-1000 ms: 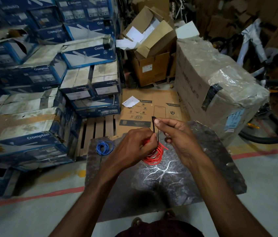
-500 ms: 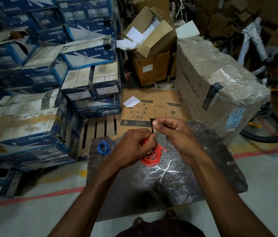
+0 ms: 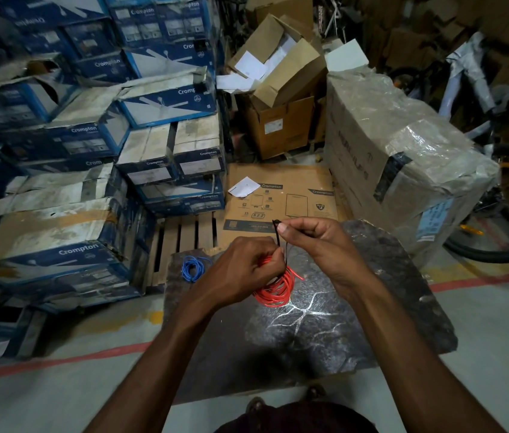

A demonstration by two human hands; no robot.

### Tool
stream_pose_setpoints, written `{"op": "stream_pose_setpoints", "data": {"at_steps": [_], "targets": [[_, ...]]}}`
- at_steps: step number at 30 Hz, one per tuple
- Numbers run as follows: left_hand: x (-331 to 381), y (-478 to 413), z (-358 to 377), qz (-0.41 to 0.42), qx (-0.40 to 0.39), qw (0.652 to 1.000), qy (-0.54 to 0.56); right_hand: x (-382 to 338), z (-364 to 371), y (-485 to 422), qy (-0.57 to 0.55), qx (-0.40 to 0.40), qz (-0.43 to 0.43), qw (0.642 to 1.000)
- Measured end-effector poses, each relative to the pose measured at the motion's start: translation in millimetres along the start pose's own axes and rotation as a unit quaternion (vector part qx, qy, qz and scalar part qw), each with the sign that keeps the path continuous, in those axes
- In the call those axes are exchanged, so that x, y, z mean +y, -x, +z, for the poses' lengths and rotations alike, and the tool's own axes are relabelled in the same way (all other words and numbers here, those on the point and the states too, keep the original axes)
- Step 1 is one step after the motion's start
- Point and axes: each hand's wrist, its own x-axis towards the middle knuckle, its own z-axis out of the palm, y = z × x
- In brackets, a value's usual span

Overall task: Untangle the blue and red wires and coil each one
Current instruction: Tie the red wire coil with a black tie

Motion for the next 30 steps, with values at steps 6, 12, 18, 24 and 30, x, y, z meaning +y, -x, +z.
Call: {"op": "stream_pose_setpoints", "data": {"at_steps": [6,12,18,24,30], "targets": [[0,1,0,0.002,-0.011,1.000,-0.001,0,-1,1,0.020,0.002,-0.012,1.000],[1,1,1,0.011,0.009,1.000,-0.017,2,1,3,0.021,0.001,-0.025,0.999],[-4,0,12,-0.023,0.143,0.989,-0.010,9,12,8,-0.044,0.116,-0.063,0.990],[-1,-2,21,-0.049,0.188,0.981,-0.004,21,31,0,-0.003,0.207,-0.110,0.972],[0,-2,29,-0.066,0.224,0.970,0.064,30,42,-9,0.095,0.311,-0.178,0.929]]}}
